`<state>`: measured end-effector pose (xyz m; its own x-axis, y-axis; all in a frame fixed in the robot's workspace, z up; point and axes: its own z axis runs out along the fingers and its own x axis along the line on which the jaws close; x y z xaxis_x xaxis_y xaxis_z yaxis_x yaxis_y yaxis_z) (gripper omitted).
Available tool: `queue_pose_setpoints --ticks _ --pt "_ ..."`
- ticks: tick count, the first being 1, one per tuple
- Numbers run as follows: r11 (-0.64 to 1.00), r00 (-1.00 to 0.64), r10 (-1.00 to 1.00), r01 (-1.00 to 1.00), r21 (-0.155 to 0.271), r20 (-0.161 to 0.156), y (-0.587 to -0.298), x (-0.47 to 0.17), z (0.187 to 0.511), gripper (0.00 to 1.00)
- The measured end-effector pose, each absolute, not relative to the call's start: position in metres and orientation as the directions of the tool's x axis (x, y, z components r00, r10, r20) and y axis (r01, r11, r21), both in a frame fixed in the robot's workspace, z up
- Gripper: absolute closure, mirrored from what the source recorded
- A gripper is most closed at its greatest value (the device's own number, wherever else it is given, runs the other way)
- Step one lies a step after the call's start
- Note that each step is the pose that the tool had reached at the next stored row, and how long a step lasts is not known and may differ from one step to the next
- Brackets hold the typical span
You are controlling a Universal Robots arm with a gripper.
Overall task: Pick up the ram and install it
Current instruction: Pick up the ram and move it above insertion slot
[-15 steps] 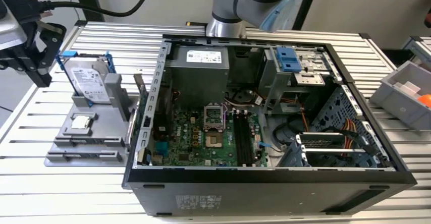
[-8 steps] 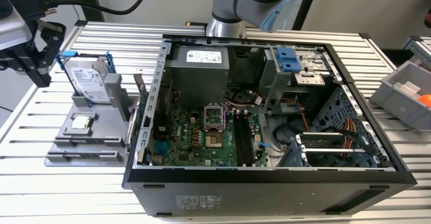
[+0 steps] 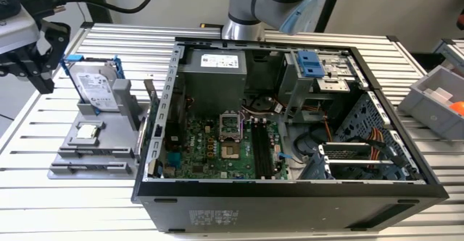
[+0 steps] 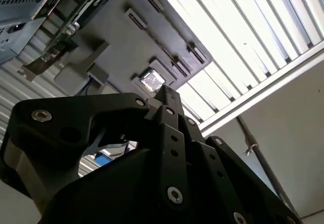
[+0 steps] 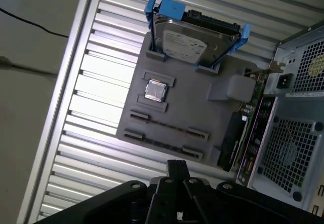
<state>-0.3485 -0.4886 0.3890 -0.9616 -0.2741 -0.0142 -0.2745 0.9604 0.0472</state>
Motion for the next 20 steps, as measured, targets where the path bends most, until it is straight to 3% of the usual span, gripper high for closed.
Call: queue_pose_setpoints --ticks 20 --pt "0.914 -0.915 -0.403 -0.403 0.044 -0.013 -0.4886 -0.3485 0.3903 1.0"
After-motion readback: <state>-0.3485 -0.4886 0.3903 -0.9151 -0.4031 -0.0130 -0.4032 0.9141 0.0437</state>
